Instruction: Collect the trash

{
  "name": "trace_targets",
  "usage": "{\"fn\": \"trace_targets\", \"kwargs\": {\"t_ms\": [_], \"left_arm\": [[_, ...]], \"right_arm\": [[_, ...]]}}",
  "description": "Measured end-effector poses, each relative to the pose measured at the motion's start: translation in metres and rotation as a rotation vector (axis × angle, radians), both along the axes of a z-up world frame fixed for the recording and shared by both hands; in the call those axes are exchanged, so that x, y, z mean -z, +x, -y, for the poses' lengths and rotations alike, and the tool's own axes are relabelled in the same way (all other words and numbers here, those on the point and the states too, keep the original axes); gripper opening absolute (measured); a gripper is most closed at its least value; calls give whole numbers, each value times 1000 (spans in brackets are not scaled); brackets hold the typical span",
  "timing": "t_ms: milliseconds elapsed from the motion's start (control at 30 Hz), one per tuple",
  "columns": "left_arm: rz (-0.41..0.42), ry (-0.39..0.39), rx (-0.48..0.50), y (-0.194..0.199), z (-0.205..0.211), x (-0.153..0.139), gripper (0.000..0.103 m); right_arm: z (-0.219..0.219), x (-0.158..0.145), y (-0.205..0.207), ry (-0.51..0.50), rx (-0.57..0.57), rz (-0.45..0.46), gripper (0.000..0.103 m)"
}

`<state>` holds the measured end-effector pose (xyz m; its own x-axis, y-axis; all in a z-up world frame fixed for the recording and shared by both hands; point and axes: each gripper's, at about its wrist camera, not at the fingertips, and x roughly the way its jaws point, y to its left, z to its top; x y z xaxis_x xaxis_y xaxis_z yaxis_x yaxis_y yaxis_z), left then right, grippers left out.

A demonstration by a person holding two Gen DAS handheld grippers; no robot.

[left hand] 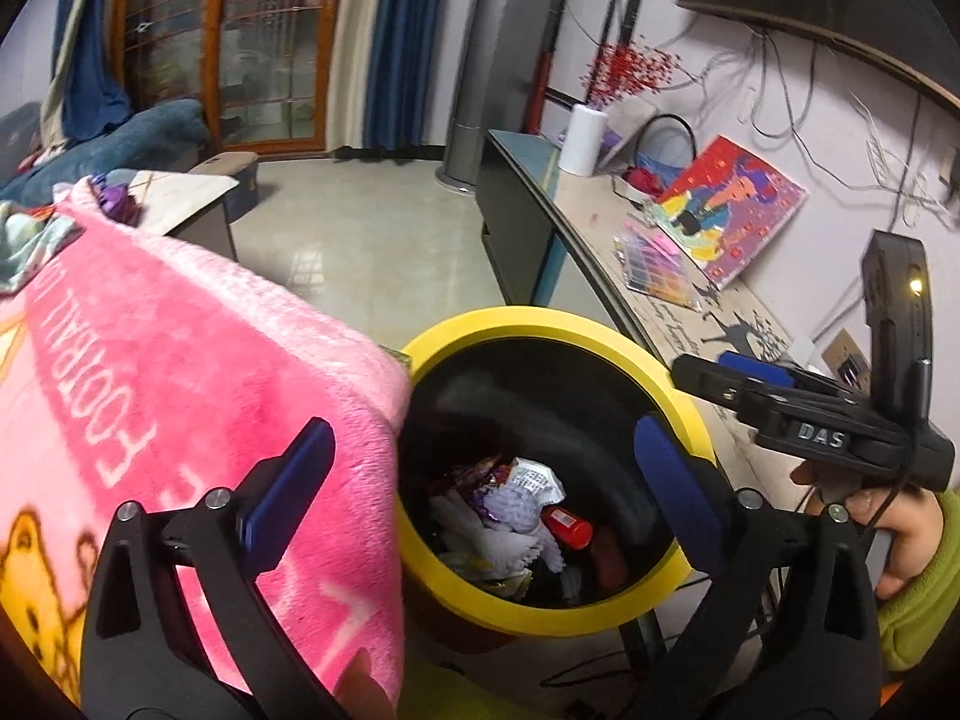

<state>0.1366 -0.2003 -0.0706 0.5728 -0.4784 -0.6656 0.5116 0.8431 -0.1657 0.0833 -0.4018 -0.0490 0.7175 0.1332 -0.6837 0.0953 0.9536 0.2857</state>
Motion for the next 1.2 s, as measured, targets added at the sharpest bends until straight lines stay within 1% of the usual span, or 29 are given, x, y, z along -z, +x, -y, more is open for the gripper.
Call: {"fn": "trace_targets", "kwargs": {"t_ms": [67, 167, 333, 467, 600, 833, 1000, 1200], "left_arm": [[0, -10, -22, 0, -6, -2, 92], [0, -22, -56, 1, -17, -5, 92], [5, -29, -105, 0, -36, -7, 92], [4, -31, -149, 1, -52, -9, 92], [15, -35, -190, 0, -69, -14, 92], [45, -23, -270, -9, -100, -22, 92], [65, -23, -319, -18, -122, -29, 92], [107, -25, -373, -34, -151, -40, 92]], "right_arm": [[-2, -4, -1, -12, 8, 10, 90], [-8, -7, -3, -32, 9, 19, 96], [-21, -11, -2, -62, 1, 22, 96], [-38, -15, -1, -100, -18, 23, 96], [-56, -19, -2, -114, -46, 30, 96], [-94, -33, -3, -124, -126, 36, 96], [-117, -41, -5, -96, -146, 18, 96], [-150, -53, -19, -151, -187, 77, 96]]}}
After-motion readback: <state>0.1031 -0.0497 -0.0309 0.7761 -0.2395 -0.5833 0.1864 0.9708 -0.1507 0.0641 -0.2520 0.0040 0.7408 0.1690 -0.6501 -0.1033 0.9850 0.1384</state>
